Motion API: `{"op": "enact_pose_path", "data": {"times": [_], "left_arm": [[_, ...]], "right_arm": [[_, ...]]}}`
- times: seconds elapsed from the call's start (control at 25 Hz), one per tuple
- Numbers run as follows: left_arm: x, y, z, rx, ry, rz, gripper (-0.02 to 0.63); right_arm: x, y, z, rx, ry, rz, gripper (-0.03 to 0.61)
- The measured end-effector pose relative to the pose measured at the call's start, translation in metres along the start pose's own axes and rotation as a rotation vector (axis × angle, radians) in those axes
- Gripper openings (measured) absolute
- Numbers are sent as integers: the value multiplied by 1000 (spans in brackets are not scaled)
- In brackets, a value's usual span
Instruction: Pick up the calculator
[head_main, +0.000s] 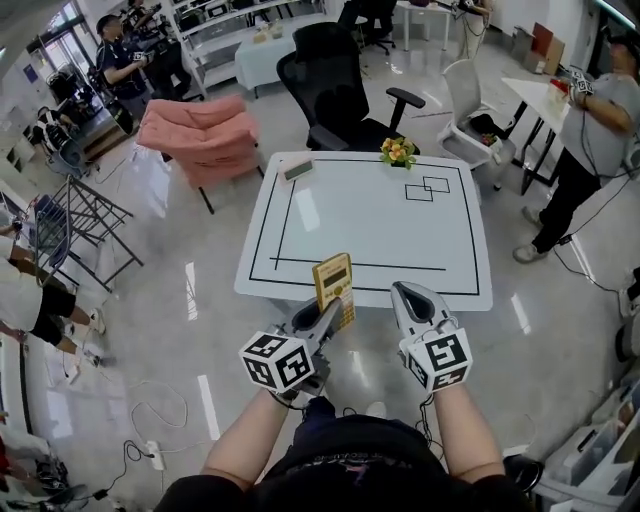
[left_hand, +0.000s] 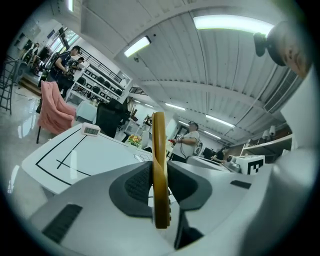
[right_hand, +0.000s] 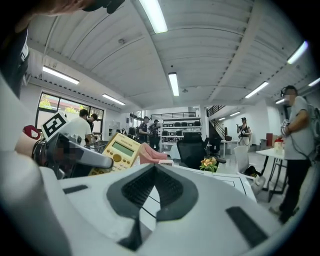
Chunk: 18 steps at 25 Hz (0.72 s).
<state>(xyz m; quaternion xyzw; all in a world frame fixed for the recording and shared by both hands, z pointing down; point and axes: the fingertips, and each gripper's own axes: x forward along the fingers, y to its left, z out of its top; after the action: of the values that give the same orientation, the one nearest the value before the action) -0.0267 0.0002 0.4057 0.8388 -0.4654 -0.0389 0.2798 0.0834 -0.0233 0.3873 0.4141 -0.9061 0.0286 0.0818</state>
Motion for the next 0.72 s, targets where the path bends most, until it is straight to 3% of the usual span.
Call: {"op": "enact_pose_path", "data": {"times": [0.44,0.72], "left_arm": [[-23,-52,-42,-23,-43,59,80],[-23,-72,-48,-5,-42,55,80]], "right_arm": [[-63,6,-16,6,-24,65,0],[-83,2,-20,25,-35,64,0]]}}
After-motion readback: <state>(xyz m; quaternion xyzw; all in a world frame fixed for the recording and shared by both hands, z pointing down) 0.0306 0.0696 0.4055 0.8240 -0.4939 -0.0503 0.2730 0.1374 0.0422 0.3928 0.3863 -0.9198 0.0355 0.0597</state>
